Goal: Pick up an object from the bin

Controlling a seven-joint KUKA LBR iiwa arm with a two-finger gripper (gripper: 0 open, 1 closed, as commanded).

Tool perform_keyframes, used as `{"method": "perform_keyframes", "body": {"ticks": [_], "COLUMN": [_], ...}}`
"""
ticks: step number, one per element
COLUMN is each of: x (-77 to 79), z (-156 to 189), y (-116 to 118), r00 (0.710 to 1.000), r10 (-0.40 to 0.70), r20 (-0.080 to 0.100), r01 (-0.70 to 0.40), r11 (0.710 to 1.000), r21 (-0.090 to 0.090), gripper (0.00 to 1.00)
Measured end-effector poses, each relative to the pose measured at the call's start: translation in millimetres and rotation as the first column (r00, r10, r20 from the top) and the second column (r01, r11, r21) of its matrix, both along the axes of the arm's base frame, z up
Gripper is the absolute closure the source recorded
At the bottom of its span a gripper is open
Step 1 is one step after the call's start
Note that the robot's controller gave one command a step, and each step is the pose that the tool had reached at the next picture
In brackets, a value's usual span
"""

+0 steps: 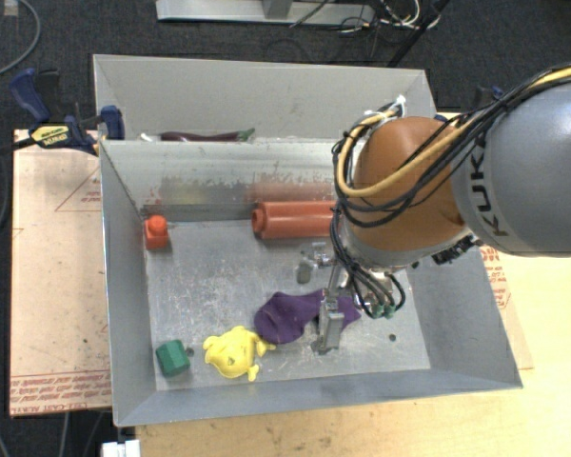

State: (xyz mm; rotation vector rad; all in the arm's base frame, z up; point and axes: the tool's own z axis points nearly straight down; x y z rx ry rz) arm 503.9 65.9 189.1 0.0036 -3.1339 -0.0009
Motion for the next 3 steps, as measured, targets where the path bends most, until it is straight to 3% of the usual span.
{"method": "perform_keyframes", "body": {"ticks": [1, 2, 3], "x": [1.5, 3.9, 10.4], "z": [4.3, -25.6, -88.8], "y": [-0.2, 7.7, 17.2], "r00": [1.0, 1.0, 0.998], "r10": [-0.002, -0.023, -0.067], "r20": [0.008, 0.017, 0.012], "r01": [0.002, 0.023, 0.067], "r11": [1.0, 1.0, 0.998], "r21": [0.001, 0.002, 0.003], "gripper": [0.0, 0.0, 0.0]}}
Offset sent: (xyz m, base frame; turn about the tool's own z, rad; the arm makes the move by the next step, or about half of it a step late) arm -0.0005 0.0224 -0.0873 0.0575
